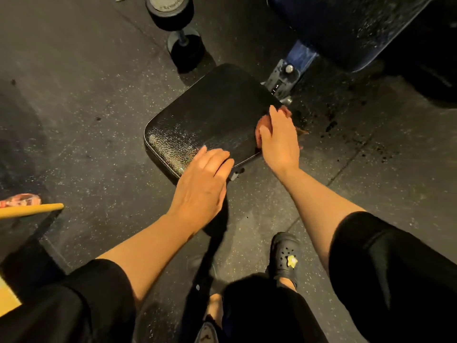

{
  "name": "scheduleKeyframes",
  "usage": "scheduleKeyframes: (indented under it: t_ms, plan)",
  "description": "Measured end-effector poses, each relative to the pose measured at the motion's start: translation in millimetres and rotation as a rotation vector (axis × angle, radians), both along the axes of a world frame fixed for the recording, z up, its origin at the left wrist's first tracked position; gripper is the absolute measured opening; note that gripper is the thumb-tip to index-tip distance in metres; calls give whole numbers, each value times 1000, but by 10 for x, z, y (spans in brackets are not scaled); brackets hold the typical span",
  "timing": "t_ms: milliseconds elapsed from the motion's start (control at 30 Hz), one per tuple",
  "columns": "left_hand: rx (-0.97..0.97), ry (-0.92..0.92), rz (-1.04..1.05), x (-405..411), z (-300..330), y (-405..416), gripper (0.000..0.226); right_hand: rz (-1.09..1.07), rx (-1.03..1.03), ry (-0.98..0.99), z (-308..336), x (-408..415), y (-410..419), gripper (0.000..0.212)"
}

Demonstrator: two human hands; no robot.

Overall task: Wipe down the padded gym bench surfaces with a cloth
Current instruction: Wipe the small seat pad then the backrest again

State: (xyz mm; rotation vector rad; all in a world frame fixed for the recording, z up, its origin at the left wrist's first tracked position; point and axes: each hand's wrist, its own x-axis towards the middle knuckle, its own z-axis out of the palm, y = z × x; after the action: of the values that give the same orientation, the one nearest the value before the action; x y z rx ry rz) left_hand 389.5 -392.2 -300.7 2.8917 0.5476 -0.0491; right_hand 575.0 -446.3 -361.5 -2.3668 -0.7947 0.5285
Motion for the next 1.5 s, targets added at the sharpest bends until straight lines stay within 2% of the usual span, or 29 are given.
scheduleKeyframes:
  t_ms: [133,200,267,367,433,500,567,700,767,833,900,933,1033,1100,1233,1367,1500]
  plan:
    - [74,83,-175,308,-127,102,40,371,115,17,-110,-56,-128,46]
    - [114,142,-279,464,-166,159,40,376,83,9,-202,239,-53,44]
    - [143,187,-353,565,-164,216,45,258,-6,-31,-274,520,40,43]
    - [169,207,-444,595,-153,274,47,-111,-123,18,-325,766,-79,45]
    - [172,255,-491,601,-144,276,61,-377,-143,130,-365,722,-326,48]
    - [188,314,-497,627,-89,242,71,-521,-95,145,-386,593,-547,42]
    - [186,328,-489,648,-59,227,70,-581,15,181,-424,506,-584,38]
    - [228,332,-487,630,-115,202,64,-603,297,454,-510,299,-356,56]
    - [229,333,-472,632,-148,185,66,-674,390,472,-482,77,-362,63]
    - [214,331,-469,645,-165,175,67,-626,452,437,-377,-231,-434,65]
    - [199,327,-460,645,-162,172,64,-454,474,407,-203,-497,-479,63]
    - [198,330,-454,646,-155,167,62,-439,475,393,-180,-542,-501,60]
    - [244,375,-453,635,-140,146,66,-770,406,385,-323,-227,-539,52]
    - [284,398,-461,629,-141,138,72,-816,405,423,-424,4,-517,51]
    - [240,328,-446,630,-144,121,62,-706,524,414,-341,-282,-349,49]
    - [152,268,-394,633,-118,109,48,-479,438,504,-220,-838,-552,47]
    - [131,281,-365,621,-95,101,57,-827,536,566,-291,-401,-521,47]
